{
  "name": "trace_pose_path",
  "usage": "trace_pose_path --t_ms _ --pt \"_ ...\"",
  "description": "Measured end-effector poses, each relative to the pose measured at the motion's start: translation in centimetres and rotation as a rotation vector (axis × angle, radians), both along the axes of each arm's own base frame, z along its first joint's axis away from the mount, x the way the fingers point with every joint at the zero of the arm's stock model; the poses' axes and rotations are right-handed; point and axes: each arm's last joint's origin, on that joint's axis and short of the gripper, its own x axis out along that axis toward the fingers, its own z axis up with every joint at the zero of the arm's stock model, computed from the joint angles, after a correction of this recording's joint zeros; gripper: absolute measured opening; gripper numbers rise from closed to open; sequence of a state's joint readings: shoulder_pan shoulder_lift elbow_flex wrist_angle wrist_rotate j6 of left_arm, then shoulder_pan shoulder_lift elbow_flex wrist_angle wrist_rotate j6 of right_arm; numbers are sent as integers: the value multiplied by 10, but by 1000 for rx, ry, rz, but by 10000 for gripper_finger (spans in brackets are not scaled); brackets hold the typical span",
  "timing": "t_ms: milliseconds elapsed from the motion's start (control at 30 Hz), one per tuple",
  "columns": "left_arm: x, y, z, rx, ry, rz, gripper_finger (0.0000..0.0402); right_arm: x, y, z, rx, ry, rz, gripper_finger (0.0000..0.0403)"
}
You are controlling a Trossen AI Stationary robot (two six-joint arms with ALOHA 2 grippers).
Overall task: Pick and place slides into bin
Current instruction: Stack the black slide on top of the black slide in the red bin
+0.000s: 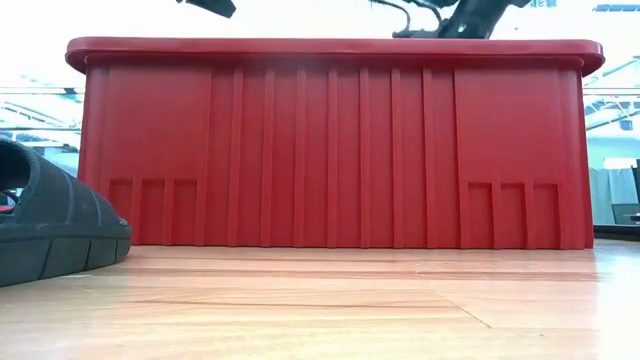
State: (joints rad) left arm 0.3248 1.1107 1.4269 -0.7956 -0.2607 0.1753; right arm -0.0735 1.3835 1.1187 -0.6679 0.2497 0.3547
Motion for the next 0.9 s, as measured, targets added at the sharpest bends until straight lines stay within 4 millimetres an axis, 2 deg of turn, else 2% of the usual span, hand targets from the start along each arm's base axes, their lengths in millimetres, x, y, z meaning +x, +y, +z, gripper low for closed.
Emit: trace_pose_path --t_ms 133,333,567,733,900 --pt "0 0 0 0 -1 1 147 -9 2 7 37 -3 13 349" --pt "0 0 0 -8 -6 6 147 -19 5 2 86 79 -80 348" --pt "0 0 0 -12 -8 8 147 -4 6 11 132 -97 -27 348" --pt "0 0 0 -14 -9 9 147 -4 3 11 127 -102 -61 348" --pt "0 0 0 -15 -10 11 147 -3 7 11 237 -107 5 348"
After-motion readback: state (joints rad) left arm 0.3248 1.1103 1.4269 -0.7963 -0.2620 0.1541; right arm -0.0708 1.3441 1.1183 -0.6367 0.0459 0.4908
